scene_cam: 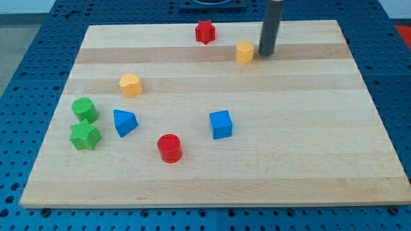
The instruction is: Move yellow hexagon towards top left
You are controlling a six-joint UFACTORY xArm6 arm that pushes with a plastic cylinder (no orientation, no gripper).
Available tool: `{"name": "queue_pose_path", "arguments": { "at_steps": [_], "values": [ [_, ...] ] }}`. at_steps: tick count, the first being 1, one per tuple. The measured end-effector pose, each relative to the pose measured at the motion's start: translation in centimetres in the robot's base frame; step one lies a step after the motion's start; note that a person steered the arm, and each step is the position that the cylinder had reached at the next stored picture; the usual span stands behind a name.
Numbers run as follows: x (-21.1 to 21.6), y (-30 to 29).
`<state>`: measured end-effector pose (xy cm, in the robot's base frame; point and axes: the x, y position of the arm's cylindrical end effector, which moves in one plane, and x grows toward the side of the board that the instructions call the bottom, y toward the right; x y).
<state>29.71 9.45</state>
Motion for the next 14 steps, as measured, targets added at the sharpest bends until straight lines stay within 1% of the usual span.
{"name": "queue_pose_path", "arguments": {
  "at_steps": [2, 3, 5, 7, 8, 9, 11, 13, 14],
  "values": [
    [0.3, -8.8],
    [2.2, -9.9],
    [1.9, -15.4],
    [1.6, -22.2],
    [-1.0, -22.2],
    [-2.4, -22.2],
    [-2.4, -23.4],
    [-4.1, -20.4],
    [-5.0, -20.6]
  ]
}}
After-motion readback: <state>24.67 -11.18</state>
